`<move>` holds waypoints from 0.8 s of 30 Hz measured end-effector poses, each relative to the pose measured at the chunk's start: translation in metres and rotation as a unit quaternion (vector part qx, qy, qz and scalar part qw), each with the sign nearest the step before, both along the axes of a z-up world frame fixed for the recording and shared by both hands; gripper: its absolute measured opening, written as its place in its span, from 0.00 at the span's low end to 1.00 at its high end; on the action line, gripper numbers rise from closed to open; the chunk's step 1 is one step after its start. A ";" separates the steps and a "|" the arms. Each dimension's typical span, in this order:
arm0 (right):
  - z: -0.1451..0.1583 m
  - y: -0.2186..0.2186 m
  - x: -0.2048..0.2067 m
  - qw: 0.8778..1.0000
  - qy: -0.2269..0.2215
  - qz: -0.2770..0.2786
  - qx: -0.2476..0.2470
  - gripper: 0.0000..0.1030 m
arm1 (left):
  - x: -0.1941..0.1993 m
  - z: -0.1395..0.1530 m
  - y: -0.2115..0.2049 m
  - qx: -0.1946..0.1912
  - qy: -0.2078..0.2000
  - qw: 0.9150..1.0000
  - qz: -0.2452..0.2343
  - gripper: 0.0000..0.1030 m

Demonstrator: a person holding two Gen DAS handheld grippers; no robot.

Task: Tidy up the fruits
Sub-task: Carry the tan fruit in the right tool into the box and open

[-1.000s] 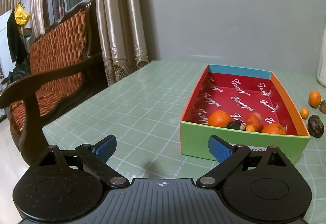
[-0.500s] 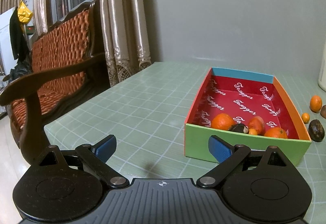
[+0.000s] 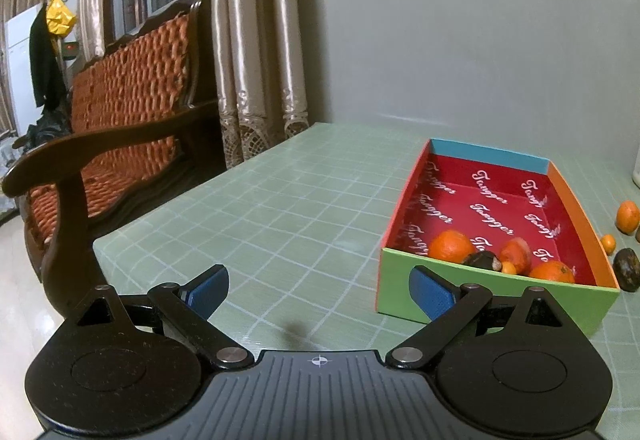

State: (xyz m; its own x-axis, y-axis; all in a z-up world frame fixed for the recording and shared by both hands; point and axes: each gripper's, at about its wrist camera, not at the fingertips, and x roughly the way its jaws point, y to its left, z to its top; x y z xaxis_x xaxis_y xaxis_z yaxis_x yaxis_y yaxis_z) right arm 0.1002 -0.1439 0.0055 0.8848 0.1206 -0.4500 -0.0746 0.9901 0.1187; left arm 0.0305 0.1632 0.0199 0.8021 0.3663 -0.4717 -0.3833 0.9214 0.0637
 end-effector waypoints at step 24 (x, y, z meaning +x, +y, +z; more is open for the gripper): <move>0.019 0.130 -0.004 0.981 0.002 0.191 0.008 0.29 | -0.018 -0.003 0.047 -0.025 -0.004 0.998 0.055 0.93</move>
State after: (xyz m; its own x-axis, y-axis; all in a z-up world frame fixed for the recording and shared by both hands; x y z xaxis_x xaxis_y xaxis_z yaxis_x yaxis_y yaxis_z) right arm 0.0966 -0.0143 0.0246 0.7713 0.4506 -0.4495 -0.4403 0.8877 0.1345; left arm 0.0121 0.2102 0.0171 0.7618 0.4290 -0.4854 -0.4830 0.8755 0.0157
